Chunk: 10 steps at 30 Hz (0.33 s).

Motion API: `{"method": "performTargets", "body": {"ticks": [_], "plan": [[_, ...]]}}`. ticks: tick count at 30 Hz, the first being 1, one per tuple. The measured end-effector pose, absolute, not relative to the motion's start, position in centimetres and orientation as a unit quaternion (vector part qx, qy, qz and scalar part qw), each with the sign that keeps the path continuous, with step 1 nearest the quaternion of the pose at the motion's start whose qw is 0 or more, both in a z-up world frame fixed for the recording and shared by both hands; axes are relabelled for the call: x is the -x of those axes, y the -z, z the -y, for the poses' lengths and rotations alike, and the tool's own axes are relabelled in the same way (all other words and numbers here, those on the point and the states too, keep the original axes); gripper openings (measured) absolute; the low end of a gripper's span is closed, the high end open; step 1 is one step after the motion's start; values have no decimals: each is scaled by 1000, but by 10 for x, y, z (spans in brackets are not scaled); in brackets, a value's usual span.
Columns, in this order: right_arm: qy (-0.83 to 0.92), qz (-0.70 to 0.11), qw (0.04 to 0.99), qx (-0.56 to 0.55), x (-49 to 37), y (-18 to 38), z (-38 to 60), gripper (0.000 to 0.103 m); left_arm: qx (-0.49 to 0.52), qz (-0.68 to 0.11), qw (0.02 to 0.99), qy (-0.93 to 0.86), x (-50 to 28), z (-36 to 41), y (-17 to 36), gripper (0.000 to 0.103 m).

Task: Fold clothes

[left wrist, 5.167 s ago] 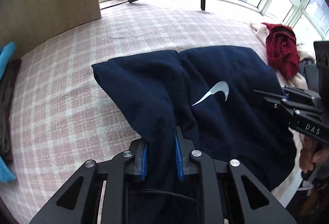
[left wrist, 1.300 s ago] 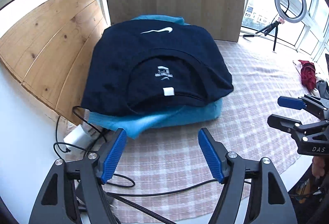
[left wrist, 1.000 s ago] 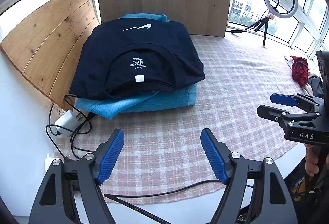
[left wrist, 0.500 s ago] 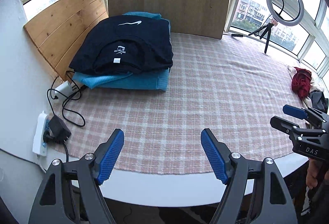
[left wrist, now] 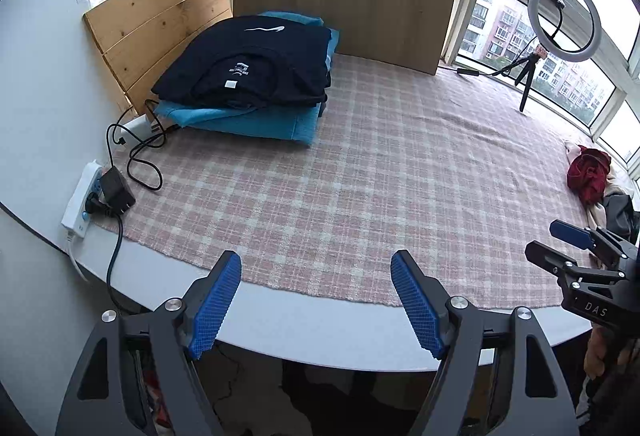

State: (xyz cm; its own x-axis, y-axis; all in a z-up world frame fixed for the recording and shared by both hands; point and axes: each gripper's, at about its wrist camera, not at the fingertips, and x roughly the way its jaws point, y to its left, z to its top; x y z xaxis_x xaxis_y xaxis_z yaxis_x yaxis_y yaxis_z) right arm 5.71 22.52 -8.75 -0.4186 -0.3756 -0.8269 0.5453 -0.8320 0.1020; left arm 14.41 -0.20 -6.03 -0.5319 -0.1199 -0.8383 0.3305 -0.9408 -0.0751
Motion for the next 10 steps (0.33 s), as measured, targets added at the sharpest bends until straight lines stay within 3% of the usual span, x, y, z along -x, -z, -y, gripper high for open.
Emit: {"method": "performTargets", "body": {"ticks": [10], "plan": [[833, -99, 289, -462, -61, 89, -225, 67, -458, -132, 115, 871, -156, -9, 54, 77]]}}
